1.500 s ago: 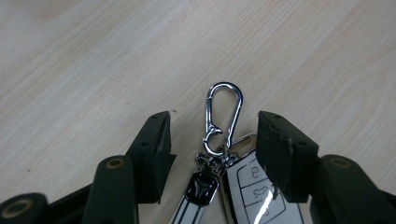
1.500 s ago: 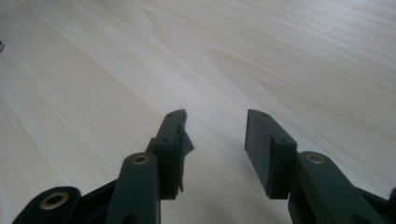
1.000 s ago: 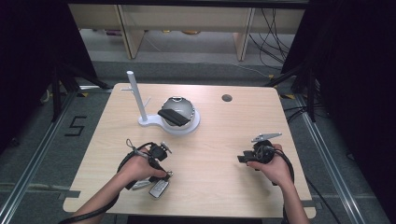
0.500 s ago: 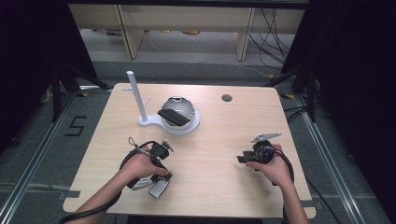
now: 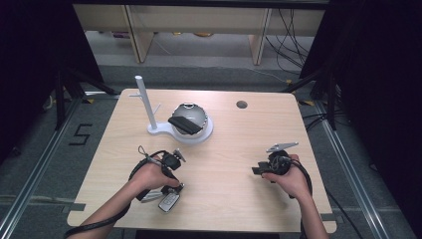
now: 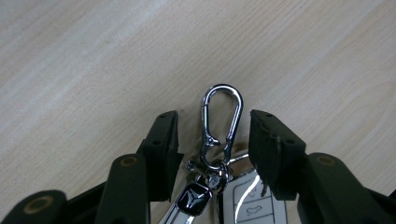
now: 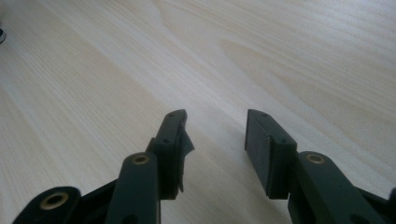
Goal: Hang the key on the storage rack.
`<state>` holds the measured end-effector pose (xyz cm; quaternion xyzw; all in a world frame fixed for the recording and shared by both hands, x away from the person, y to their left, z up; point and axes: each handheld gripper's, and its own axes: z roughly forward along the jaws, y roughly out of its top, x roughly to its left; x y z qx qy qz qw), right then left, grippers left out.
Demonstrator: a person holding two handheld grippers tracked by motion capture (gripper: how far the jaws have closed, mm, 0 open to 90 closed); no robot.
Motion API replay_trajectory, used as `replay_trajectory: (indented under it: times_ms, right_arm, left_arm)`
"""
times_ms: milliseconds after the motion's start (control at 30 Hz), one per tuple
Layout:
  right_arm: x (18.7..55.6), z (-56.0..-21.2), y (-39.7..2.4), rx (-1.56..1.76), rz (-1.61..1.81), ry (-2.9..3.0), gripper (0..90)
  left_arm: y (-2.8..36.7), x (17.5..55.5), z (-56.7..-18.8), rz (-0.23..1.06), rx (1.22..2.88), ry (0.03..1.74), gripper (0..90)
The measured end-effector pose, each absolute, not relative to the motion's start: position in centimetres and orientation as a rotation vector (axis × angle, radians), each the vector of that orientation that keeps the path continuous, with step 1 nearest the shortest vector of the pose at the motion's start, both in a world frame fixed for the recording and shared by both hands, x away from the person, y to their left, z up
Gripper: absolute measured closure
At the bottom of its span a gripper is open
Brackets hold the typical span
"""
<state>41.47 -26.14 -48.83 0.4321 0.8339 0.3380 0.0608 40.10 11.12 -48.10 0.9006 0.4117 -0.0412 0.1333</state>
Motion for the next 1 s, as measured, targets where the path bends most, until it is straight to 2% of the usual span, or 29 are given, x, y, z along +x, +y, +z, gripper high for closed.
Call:
replay_trajectory:
  times_ms: [200, 300, 500, 667, 700, 833, 1000]
  right_arm:
    - [41.3, -48.8, -26.0, 1.344, 0.997, 2.524, 59.1]
    - [41.3, -48.9, -25.9, 1.325, 1.022, 2.53, 59.0]
    - [41.3, -48.9, -26.0, 1.299, 1.033, 2.52, 58.8]
    - [41.3, -48.9, -26.0, 1.297, 1.035, 2.519, 58.6]
    - [41.3, -48.9, -26.0, 1.297, 1.035, 2.518, 58.6]
    - [41.3, -49.0, -26.0, 1.308, 1.03, 2.519, 58.4]
    - [41.3, -49.1, -25.7, 1.299, 1.011, 2.544, 58.2]
  left_arm:
    - [11.3, 40.0, -48.0, -0.078, 2.648, 1.17, 61.0]
    - [11.3, 39.7, -48.0, -0.009, 2.695, 1.101, 69.0]
    - [11.5, 38.8, -48.0, 0.092, 2.711, 1.011, 73.7]
    - [12.6, 38.5, -48.2, 0.043, 2.617, 1.039, 77.4]
    - [12.9, 38.5, -48.4, 0.005, 2.587, 1.033, 86.6]
    - [13.6, 37.9, -48.7, 0.007, 2.502, 1.07, 86.5]
    - [13.7, 37.5, -48.7, 0.045, 2.489, 1.066, 86.6]
